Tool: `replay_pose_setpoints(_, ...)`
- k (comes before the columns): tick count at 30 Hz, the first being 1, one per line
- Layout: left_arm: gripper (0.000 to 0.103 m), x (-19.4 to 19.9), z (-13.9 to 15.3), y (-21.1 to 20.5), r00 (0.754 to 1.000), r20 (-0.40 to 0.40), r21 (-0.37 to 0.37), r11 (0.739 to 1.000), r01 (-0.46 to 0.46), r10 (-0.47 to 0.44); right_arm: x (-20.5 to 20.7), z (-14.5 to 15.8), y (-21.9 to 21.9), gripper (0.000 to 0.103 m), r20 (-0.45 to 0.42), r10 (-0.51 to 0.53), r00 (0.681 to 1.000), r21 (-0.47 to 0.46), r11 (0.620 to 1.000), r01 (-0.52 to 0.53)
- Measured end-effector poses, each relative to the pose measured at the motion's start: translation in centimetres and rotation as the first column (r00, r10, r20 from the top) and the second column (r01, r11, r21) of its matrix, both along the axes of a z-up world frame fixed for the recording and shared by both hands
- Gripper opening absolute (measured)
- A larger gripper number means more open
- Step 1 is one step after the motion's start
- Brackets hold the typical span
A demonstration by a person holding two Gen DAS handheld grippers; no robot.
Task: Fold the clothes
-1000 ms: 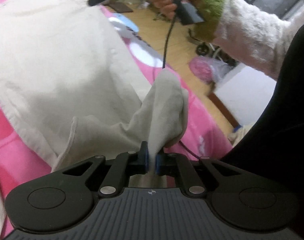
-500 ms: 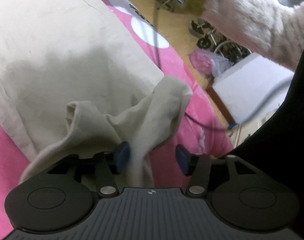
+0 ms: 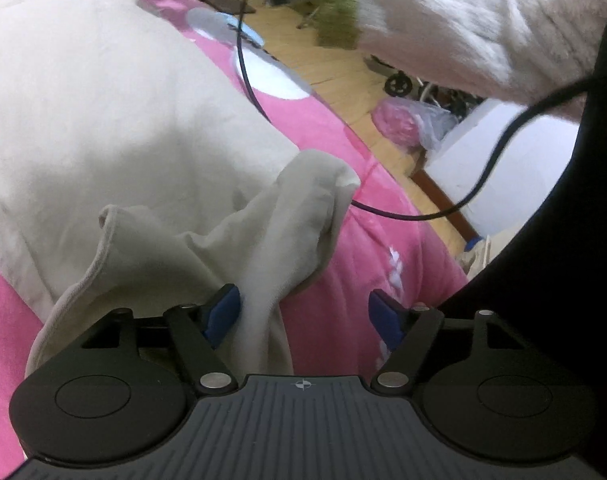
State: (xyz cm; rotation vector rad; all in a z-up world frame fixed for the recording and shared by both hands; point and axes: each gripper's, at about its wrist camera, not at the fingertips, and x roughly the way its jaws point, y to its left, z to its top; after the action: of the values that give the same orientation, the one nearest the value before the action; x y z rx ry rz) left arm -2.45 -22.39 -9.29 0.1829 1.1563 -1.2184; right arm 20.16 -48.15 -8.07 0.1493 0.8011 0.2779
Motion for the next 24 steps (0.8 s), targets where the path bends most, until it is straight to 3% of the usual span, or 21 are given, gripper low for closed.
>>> replay_pose_setpoints(4, 0.075, -0.2, 0.3, -0.3, 0.997, 0.028, 0.017, 0.997, 0.071, -0.071, -5.6, 1.9, 0.3, 0.007, -0.02, 0.19, 0.982, 0.097, 0.978, -0.187)
replay_pose_setpoints(7, 0.075, -0.2, 0.7, -0.6, 0.991, 0.034, 0.047, 0.991, 0.126, -0.128, -9.6, 0.8, 2.1, 0.007, -0.051, 0.357, 0.933, 0.077, 0.933, -0.353)
replay_pose_setpoints(9, 0.075, -0.1, 1.1, -0.4, 0.987, 0.023, 0.073, 0.985, 0.157, -0.159, -11.5, -1.6, 3.2, 0.007, -0.145, 0.417, 0.897, 0.057, 0.909, -0.413)
replay_pose_setpoints(10, 0.075, 0.0, 1.3, -0.4, 0.985, 0.017, 0.086, 0.981, 0.172, -0.174, -12.6, -3.1, 3.9, 0.007, -0.217, 0.445, 0.869, 0.003, 0.891, -0.455)
replay_pose_setpoints(11, 0.075, 0.1, 1.4, -0.3, 0.982, 0.01, 0.098, 0.977, 0.187, -0.189, -14.1, -3.6, 4.1, 0.007, -0.214, 0.47, 0.856, -0.055, 0.87, -0.491)
replay_pose_setpoints(14, 0.075, 0.4, 1.6, -0.6, 0.978, -0.014, 0.144, 0.967, 0.21, -0.21, -16.0, -2.5, 2.7, 0.007, -0.276, 0.491, 0.826, -0.049, 0.851, -0.522)
replay_pose_setpoints(16, 0.076, 0.6, 1.6, -1.2, 0.979, -0.036, 0.182, 0.962, 0.203, -0.199, -16.7, -1.3, 2.2, 0.008, -0.306, 0.521, 0.797, -0.1, 0.815, -0.571)
replay_pose_setpoints(19, 0.08, 0.3, 1.7, -3.0, 0.981, -0.069, 0.239, 0.951, 0.195, -0.183, -16.7, 0.5, 2.6, 0.008, -0.23, 0.599, 0.767, -0.105, 0.768, -0.632)
replay_pose_setpoints(22, 0.08, 0.2, 1.6, -4.4, 0.978, -0.079, 0.309, 0.928, 0.209, -0.194, -16.0, 0.6, 4.2, 0.008, -0.117, 0.701, 0.704, -0.032, 0.706, -0.708)
replay_pose_setpoints(24, 0.08, 0.1, 1.6, -5.2, 0.975, -0.081, 0.352, 0.91, 0.22, -0.205, -16.1, -0.8, 4.9, 0.008, -0.108, 0.751, 0.652, -0.03, 0.653, -0.757)
